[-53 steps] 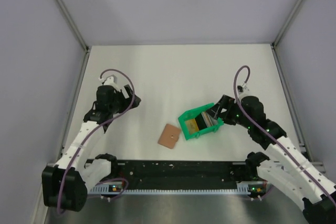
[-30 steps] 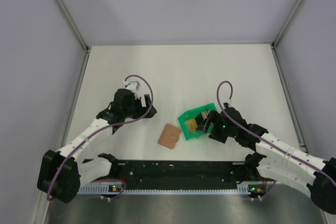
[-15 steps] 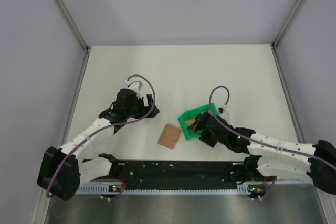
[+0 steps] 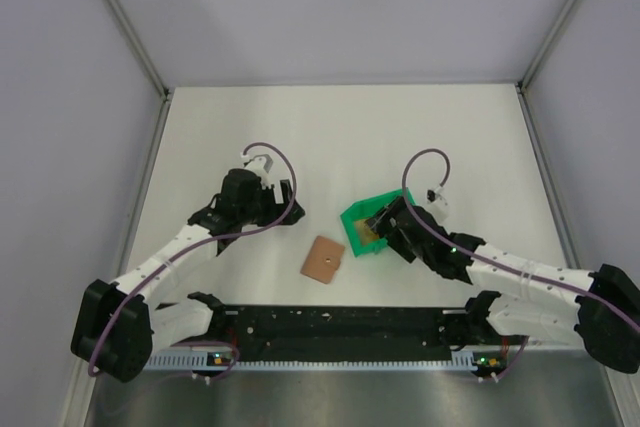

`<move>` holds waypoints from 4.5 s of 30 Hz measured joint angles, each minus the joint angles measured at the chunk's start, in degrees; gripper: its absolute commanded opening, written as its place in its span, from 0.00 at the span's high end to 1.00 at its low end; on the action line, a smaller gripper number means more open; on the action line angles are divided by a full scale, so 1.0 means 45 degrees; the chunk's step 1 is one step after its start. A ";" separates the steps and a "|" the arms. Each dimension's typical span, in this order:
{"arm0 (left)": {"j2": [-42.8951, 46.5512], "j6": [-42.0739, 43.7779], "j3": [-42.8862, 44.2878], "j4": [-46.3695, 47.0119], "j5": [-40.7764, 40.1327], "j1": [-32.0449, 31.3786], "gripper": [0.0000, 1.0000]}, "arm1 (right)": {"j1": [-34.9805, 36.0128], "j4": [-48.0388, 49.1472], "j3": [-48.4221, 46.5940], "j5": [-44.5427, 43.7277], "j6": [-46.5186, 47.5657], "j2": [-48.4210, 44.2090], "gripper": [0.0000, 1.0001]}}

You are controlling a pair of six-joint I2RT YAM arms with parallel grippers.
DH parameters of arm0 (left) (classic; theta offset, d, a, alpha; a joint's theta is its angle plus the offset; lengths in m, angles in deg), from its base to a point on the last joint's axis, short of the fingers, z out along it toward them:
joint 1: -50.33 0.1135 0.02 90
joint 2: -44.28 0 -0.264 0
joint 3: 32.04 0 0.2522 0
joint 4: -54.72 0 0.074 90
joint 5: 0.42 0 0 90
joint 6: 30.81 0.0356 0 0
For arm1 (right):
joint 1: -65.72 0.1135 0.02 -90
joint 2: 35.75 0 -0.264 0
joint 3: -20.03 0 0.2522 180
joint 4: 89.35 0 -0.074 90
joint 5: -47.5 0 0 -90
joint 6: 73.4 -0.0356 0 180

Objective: Put the credit cards into the card holder
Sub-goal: Move the storage box to the center of the board, then open the card holder at the center of the board.

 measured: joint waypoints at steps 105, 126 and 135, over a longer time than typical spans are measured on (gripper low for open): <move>-0.4629 0.1860 0.1137 -0.1520 0.2701 -0.2302 1.00 | -0.0923 0.4031 -0.2851 1.0117 1.2677 0.6722 0.55; -0.4041 0.1447 0.0481 -0.0894 0.2511 -0.2331 1.00 | -0.1409 0.4935 -0.3147 1.2420 1.2925 0.8111 0.66; -0.4041 0.1302 0.0437 -0.0855 0.2453 -0.2307 1.00 | -0.1457 0.4949 -0.3157 1.3158 1.3012 0.8252 0.75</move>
